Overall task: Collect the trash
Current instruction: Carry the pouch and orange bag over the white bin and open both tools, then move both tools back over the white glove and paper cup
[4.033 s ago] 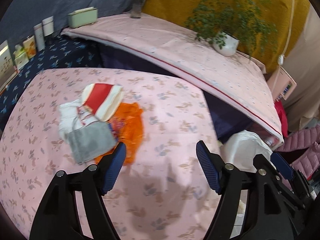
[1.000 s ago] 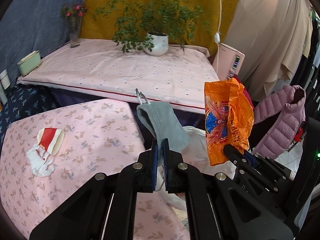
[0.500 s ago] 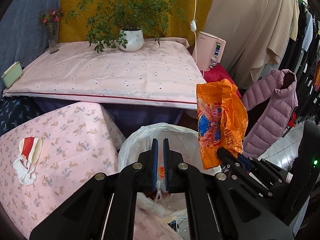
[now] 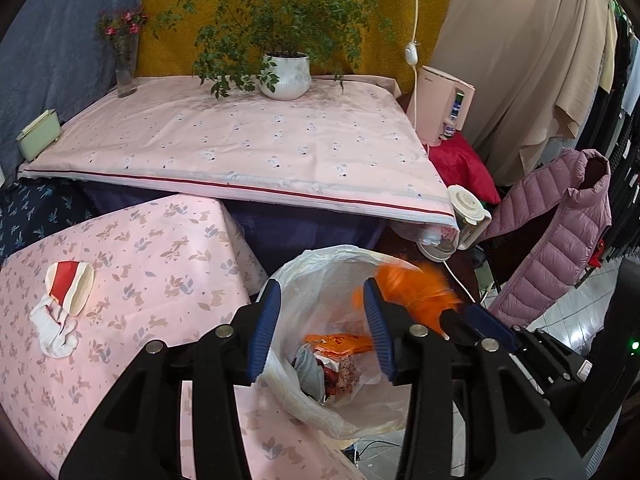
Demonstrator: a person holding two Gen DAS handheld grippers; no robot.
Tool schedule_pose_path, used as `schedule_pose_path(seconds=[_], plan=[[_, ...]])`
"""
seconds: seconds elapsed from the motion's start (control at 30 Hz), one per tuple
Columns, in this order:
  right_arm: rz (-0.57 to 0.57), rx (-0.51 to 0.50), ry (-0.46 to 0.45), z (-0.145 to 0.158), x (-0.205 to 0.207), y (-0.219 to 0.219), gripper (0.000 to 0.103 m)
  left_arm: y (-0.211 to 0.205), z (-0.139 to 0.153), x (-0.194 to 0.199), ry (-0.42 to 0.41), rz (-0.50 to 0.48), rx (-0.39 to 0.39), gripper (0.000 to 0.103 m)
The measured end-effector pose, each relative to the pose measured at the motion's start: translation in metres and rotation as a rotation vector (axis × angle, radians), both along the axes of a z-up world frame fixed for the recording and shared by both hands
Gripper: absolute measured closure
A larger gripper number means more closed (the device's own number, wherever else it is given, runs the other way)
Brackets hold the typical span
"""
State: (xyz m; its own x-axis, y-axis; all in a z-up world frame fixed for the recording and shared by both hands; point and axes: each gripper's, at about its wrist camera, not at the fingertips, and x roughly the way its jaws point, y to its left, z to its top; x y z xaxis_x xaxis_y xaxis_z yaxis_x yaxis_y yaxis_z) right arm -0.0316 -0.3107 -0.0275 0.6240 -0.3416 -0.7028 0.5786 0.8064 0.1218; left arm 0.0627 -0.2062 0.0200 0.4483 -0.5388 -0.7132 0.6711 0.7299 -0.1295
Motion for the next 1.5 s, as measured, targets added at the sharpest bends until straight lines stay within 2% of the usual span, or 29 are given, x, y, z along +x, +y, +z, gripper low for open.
schedule_pose_path(seconds=[0.07, 0.5, 0.63, 0.77, 0.87, 1.3, 1.4, 1.5], plan=[[-0.002, -0.01, -0.009, 0.002, 0.0, 0.003, 0.062, 0.004, -0.001, 0.003, 0.003, 0.013, 0.001, 0.06], [0.03, -0.033, -0.003, 0.008, 0.014, 0.021, 0.055, 0.03, -0.007, 0.018, 0.015, 0.074, 0.0, 0.059], [0.05, -0.043, -0.002, 0.01, 0.021, 0.032, 0.05, 0.042, -0.009, 0.025, 0.023, 0.103, -0.004, 0.059], [0.076, -0.052, 0.003, 0.011, 0.03, 0.045, 0.049, 0.057, -0.012, 0.034, 0.029, 0.141, -0.002, 0.058], [0.093, -0.055, 0.006, 0.012, 0.038, 0.054, 0.049, 0.07, -0.014, 0.041, 0.031, 0.174, -0.004, 0.05], [0.188, -0.07, 0.029, 0.013, 0.078, 0.105, 0.048, 0.136, -0.024, 0.072, 0.052, 0.303, -0.009, 0.049], [0.219, -0.071, 0.036, 0.01, 0.089, 0.121, 0.048, 0.156, -0.029, 0.081, 0.054, 0.343, -0.006, 0.042], [0.253, -0.072, 0.044, 0.007, 0.102, 0.137, 0.048, 0.178, -0.034, 0.091, 0.058, 0.387, -0.004, 0.04]])
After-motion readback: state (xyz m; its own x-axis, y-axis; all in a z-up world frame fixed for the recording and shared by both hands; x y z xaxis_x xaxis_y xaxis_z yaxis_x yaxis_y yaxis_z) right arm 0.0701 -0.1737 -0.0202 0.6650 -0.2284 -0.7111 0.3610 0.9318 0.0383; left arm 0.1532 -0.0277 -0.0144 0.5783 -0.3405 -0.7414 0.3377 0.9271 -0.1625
